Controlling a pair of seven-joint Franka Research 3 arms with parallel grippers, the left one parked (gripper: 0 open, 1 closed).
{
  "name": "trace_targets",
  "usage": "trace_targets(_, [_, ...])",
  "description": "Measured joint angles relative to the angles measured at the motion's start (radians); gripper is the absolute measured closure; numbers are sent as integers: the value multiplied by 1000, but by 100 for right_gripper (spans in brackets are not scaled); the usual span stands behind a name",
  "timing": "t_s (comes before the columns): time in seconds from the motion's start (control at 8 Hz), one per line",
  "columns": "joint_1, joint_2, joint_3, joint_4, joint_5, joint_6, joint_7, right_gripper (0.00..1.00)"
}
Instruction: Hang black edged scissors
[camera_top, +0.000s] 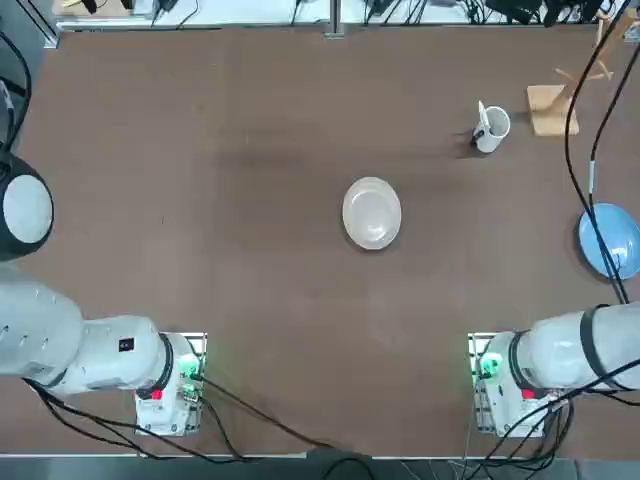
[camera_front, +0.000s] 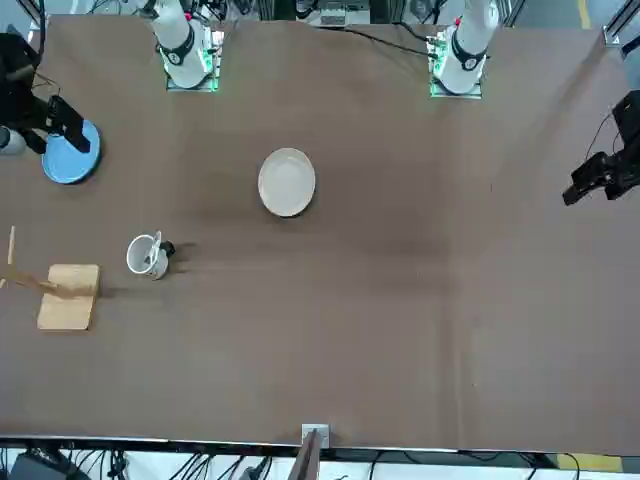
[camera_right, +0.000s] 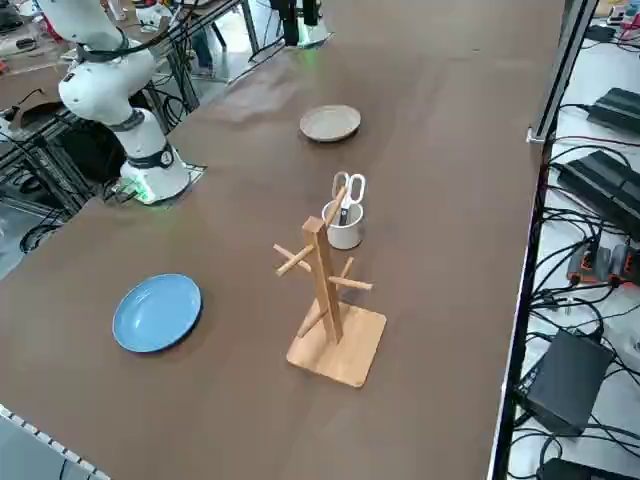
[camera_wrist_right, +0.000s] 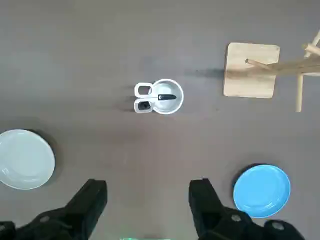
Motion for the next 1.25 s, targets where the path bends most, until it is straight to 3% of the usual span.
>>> trace_targets(0.75, [0, 23, -6, 22, -15, 0, 0, 0])
trace_targets(1.25, [75, 179, 13, 21, -145, 104, 111, 0])
